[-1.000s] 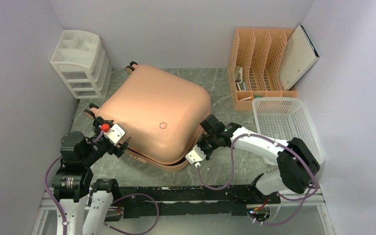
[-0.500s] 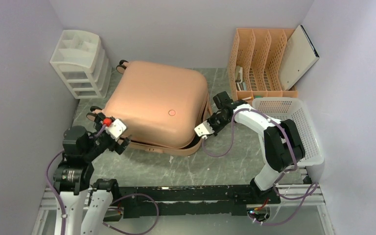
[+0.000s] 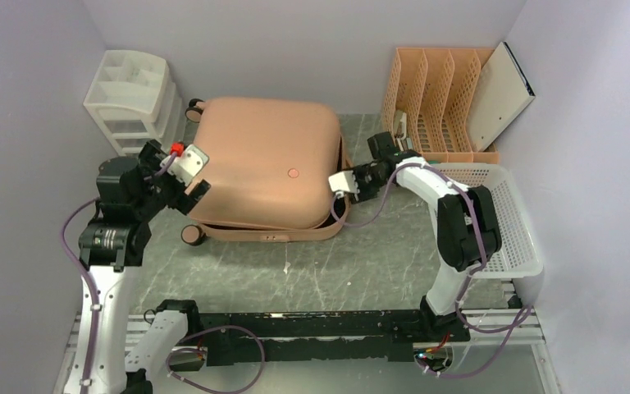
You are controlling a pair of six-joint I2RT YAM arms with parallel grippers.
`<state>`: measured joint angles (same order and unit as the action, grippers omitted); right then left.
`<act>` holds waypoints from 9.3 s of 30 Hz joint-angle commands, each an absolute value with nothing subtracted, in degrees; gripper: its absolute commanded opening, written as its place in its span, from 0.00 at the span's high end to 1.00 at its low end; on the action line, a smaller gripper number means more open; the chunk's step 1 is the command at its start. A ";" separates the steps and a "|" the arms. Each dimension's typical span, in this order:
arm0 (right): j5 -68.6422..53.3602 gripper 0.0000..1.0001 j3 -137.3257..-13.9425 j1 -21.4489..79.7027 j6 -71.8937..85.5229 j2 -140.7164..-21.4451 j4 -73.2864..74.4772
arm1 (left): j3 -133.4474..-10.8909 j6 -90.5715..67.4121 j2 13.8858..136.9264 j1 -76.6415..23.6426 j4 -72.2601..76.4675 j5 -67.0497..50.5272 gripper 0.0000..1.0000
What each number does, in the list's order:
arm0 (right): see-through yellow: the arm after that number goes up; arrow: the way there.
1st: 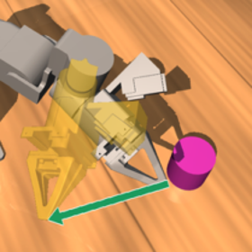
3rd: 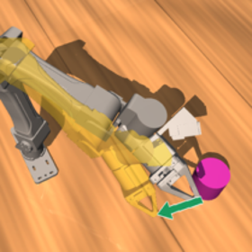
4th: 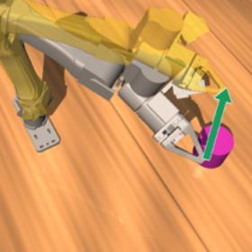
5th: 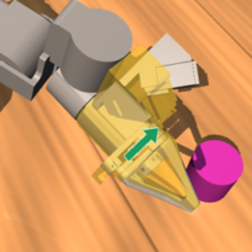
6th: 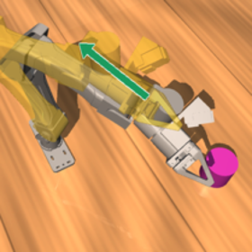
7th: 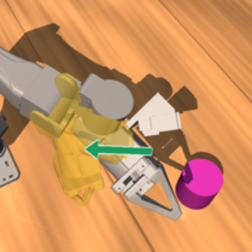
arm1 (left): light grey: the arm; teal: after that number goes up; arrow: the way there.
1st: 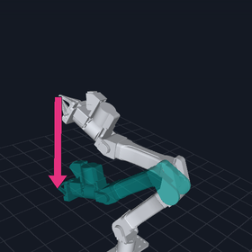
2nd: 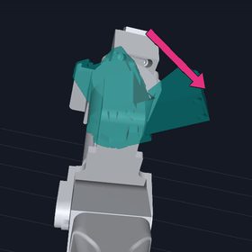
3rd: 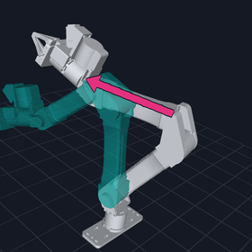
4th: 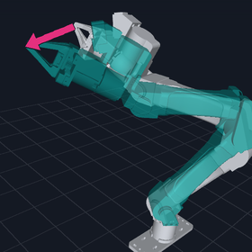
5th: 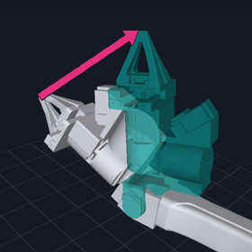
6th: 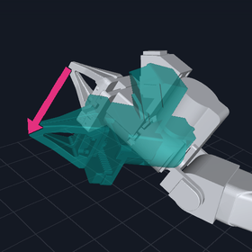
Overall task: Open, take out, and arrange the luggage
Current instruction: Adjust the luggage at the center of the board, then open the luggage at the center of the board.
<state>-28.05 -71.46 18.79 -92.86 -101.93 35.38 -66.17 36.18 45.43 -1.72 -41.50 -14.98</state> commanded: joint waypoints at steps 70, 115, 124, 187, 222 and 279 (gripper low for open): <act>-35.92 0.03 -74.58 37.61 -53.73 -73.64 22.55 | -96.98 42.30 79.53 1.67 -22.76 6.47 0.91; -3.82 0.00 -102.68 34.91 -41.87 -103.05 -1.44 | -74.49 31.05 58.39 1.67 -18.75 -4.85 0.52; -4.09 0.00 -101.33 34.94 -41.66 -101.43 -1.05 | -76.89 29.75 61.17 1.67 -17.48 -10.76 0.43; -28.38 0.20 -55.37 42.92 -49.26 -74.26 26.82 | -84.65 40.59 78.94 -19.64 -7.14 9.83 0.95; -26.61 1.00 -48.89 48.25 -51.96 -72.80 34.76 | -79.05 36.48 69.36 -23.46 -19.21 4.42 0.95; -39.12 1.00 -48.84 54.22 -78.74 -60.54 77.13 | -86.47 16.65 70.46 -23.91 -28.67 -12.17 0.56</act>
<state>-26.17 -44.80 50.83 -69.30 -60.47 58.17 -86.85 18.68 68.14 -23.81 -22.37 -11.18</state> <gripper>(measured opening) 0.058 0.440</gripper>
